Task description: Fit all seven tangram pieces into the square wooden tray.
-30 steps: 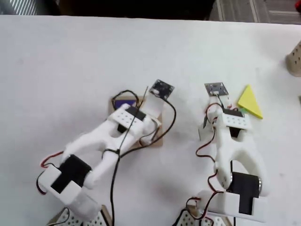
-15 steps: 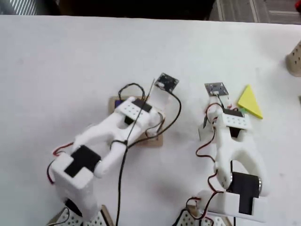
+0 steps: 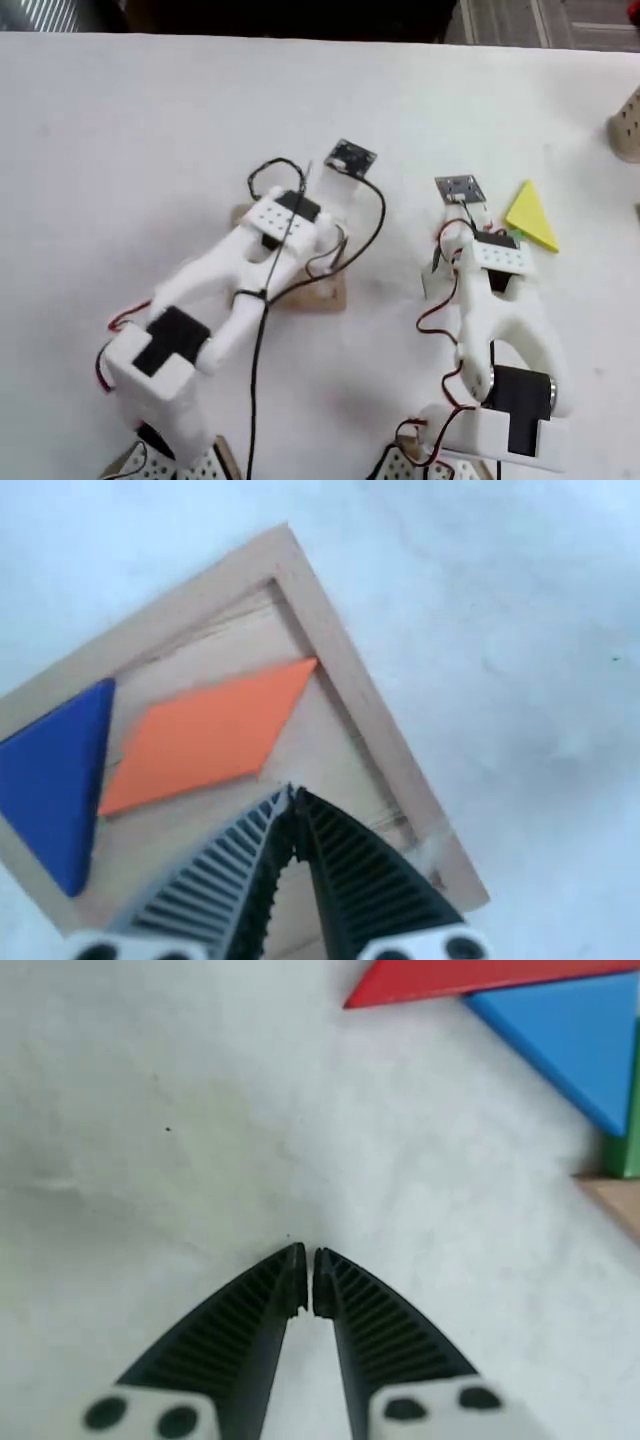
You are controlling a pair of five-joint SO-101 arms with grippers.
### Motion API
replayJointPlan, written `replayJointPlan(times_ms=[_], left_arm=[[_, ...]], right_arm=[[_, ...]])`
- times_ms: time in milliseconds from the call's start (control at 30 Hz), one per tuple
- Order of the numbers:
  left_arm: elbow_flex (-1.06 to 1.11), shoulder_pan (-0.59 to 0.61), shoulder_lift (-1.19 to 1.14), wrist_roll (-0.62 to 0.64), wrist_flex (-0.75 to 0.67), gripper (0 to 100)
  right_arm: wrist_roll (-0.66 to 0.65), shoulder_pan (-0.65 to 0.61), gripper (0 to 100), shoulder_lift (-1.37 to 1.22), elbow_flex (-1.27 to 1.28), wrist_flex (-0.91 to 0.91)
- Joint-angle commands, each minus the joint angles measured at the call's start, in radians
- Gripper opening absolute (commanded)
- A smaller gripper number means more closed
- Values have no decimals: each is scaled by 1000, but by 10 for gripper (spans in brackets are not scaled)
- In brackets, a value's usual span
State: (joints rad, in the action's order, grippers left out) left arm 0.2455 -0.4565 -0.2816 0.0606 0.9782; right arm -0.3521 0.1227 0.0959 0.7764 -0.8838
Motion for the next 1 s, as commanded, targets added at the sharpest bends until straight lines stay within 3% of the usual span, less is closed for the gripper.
replayJointPlan(times_ms=[0,100,267,533,967], left_arm=[[123,53,90,2,-103,20],[138,84,59,9,-175,20],[21,82,-39,11,-170,20],[-164,81,-162,51,-86,20],[-180,131,-165,51,-54,20]], right_arm=[[-11,-2,21,42,-6,10],[-11,-2,21,42,-6,10],[-11,-2,19,42,-3,5],[-11,-2,19,42,-2,5],[-11,-2,19,44,-3,5]])
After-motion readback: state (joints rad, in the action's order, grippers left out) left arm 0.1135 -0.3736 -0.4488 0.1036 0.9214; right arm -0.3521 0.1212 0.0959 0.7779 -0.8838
